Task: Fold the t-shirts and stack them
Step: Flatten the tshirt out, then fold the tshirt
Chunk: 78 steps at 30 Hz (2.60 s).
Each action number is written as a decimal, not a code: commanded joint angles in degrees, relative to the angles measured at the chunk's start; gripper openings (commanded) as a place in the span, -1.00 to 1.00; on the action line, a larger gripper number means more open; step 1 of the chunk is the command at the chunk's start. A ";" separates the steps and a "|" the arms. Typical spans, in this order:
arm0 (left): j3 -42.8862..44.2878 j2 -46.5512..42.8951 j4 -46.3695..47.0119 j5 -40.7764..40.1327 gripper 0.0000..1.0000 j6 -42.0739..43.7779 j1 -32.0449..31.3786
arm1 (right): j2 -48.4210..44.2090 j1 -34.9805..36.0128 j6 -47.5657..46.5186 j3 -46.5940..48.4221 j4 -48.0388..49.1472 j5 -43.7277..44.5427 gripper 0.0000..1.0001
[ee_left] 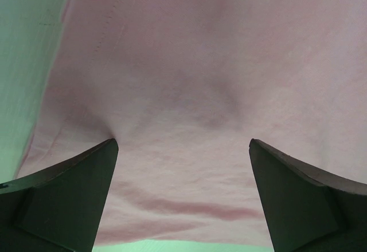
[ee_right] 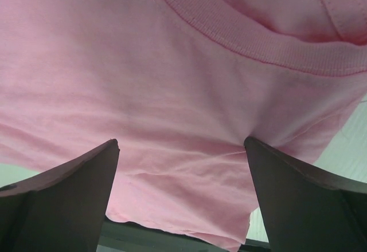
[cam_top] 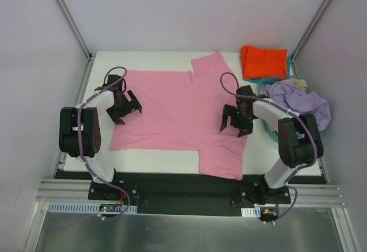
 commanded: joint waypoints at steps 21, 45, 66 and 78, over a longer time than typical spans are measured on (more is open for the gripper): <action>-23.26 -46.96 -23.81 -20.09 0.99 -23.28 3.54 | -26.92 -5.51 1.38 3.55 -3.84 16.95 0.93; -34.45 -32.39 -2.81 -16.49 -0.13 -30.60 5.83 | -26.57 -5.33 -0.56 -0.84 -3.65 6.32 0.94; -34.27 -35.99 -1.05 -14.03 -1.00 -26.21 5.83 | -29.91 36.41 16.13 -17.54 -18.34 9.20 0.65; -35.06 -34.40 1.32 -12.27 -1.00 -25.15 5.83 | -15.78 38.17 20.36 -18.96 -7.53 16.95 0.13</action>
